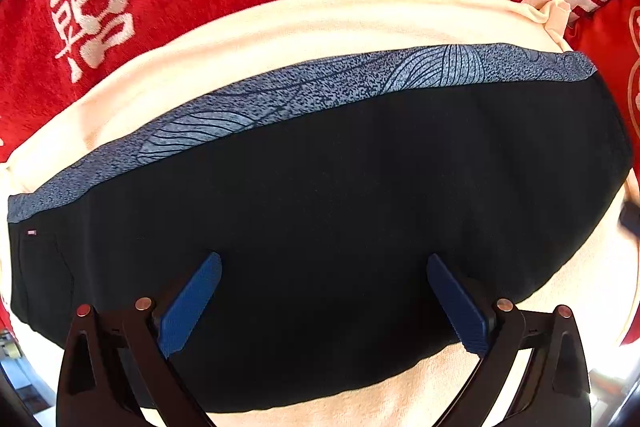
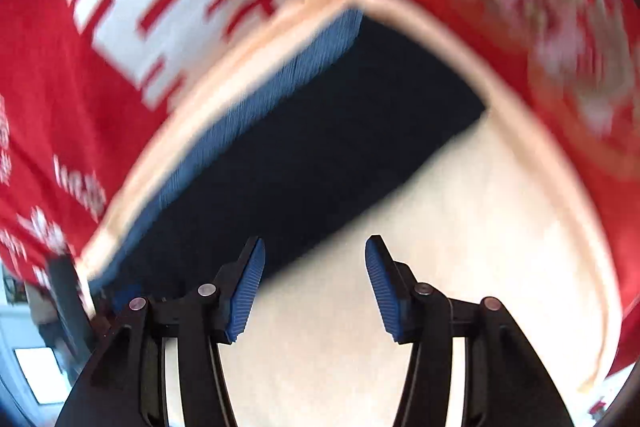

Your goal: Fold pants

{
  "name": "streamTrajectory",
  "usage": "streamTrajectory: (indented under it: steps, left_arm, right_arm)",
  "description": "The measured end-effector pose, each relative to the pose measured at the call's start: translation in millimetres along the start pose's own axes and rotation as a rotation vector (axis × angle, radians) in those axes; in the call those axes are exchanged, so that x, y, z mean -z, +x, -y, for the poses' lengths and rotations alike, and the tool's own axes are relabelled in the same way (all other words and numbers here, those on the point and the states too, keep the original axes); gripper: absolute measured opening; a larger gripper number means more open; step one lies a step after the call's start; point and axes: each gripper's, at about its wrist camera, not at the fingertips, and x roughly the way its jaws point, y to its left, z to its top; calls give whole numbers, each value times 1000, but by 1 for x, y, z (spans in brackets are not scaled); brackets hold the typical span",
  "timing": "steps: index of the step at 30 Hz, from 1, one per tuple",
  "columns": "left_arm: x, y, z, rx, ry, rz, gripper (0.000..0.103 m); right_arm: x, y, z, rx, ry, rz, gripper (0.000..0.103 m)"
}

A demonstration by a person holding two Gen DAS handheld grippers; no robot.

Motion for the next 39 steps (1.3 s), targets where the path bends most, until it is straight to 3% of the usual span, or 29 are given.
streamTrajectory:
  steps: [6, 10, 15, 20, 30, 39]
  left_arm:
    - [22, -14, -18, 3, 10, -4, 103]
    - [39, -16, -28, 5, -6, -22, 103]
    - [52, -26, -30, 8, -9, -18, 103]
    - [63, -32, -12, 54, 55, -14, 103]
    - [61, -34, 6, 0, 48, -39, 103]
    - [63, -55, 12, -16, 12, -52, 103]
  right_arm:
    - [53, 16, -3, -26, 32, -95, 62]
    - [69, 14, 4, -46, 56, -80, 65]
    - [70, 16, 1, -70, 43, -87, 71]
    - [70, 20, -4, -63, -5, -106, 75]
    - [71, 16, 14, -198, 42, -135, 78]
    - [69, 13, 16, -244, 31, -199, 79]
